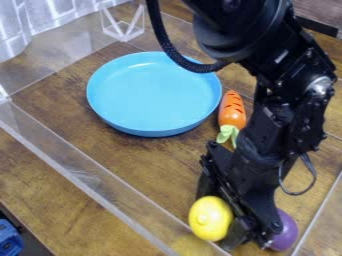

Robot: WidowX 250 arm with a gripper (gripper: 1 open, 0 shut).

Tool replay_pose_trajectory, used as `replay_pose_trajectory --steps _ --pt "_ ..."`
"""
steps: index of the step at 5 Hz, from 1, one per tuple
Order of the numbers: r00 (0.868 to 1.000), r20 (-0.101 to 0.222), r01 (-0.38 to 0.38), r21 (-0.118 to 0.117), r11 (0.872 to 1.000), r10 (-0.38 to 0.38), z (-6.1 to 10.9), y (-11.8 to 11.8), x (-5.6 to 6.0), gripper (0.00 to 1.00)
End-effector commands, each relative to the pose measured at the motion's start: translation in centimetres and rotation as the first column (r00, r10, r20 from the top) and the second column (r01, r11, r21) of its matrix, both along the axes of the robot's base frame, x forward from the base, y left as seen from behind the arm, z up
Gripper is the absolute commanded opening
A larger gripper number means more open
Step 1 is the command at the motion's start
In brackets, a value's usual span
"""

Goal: Put the lemon on the blue tray

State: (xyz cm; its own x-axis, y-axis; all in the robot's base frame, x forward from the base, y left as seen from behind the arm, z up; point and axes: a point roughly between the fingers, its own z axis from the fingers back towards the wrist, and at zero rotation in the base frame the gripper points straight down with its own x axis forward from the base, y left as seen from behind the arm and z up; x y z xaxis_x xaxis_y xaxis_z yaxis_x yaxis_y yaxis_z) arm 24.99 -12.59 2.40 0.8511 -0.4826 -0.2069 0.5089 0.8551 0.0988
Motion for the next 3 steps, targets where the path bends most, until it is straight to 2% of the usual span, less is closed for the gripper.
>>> replay_pose_trajectory --steps 1,3 --pt "0.996 0.085 -0.015 -0.038 0.999 0.018 3.1 0.3 1.6 0.0" --pt "0.996 0.09 -0.009 -0.026 1.0 0.011 4.2 0.8 1.7 0.0"
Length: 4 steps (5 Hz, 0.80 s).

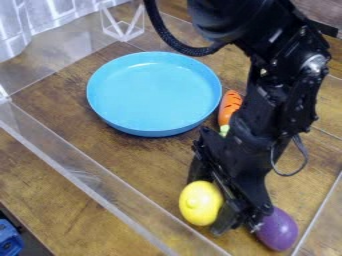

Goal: Put the lemon on the blue tray

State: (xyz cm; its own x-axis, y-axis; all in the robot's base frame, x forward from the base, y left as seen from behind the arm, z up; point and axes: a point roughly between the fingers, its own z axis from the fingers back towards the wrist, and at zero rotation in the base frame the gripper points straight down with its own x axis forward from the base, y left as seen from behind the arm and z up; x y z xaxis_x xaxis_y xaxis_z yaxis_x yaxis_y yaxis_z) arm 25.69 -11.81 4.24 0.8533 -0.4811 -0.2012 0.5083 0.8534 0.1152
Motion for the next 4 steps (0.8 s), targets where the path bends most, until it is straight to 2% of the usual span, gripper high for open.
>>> replay_pose_trajectory --steps 1,4 --pt "0.997 0.072 -0.011 -0.035 0.999 0.014 2.62 0.23 0.99 0.0" --pt "0.997 0.066 -0.041 -0.042 0.998 0.044 1.76 0.75 1.19 0.0"
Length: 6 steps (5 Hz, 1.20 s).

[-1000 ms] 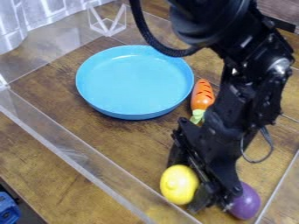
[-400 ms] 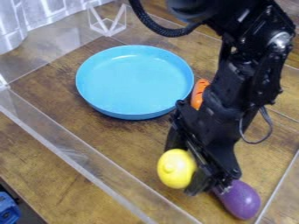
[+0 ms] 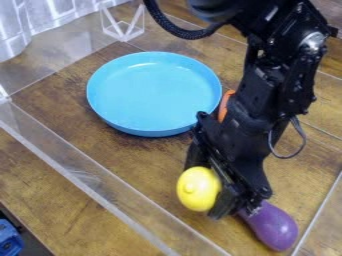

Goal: Put the lemon on the blue tray

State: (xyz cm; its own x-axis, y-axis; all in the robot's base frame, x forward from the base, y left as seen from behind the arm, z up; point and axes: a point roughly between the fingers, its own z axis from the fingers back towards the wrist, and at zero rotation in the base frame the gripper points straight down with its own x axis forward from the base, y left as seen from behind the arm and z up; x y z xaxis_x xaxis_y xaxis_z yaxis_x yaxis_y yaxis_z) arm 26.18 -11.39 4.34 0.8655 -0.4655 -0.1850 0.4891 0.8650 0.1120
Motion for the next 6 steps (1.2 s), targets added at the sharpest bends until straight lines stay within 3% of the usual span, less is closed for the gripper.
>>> replay_pose_trajectory --steps 1,6 --pt "0.998 0.054 -0.025 -0.035 0.999 0.027 1.4 0.5 0.8 0.0" --pt "0.998 0.044 -0.039 -0.063 0.997 0.041 0.2 1.1 1.0 0.0"
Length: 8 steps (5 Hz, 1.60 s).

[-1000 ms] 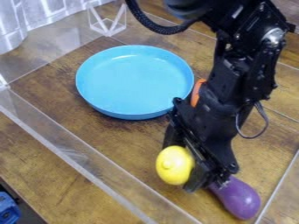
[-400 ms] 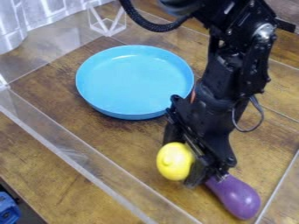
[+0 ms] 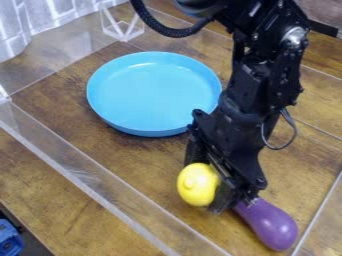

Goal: Put the lemon on the blue tray

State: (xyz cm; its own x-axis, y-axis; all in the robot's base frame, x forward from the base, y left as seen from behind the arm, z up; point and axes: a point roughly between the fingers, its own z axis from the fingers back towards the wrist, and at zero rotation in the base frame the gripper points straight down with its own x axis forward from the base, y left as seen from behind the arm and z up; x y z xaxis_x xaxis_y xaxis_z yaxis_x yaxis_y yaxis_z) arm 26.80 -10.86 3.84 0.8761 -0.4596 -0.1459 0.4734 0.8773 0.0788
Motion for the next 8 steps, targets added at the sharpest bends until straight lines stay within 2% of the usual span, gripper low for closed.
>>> replay_pose_trajectory --steps 1,3,6,7,8 --pt "0.999 0.022 -0.024 -0.017 1.0 0.024 0.8 0.7 0.3 0.0" --pt "1.0 0.016 -0.024 -0.023 0.999 0.024 1.1 0.8 0.2 0.0" --pt "1.0 0.013 -0.028 0.016 0.999 0.028 3.4 1.7 0.6 0.0" --pt "1.0 0.013 -0.028 0.02 0.999 0.028 3.6 2.0 0.7 0.0" --pt "0.998 0.036 -0.05 0.041 0.998 0.048 6.1 2.6 1.3 0.0"
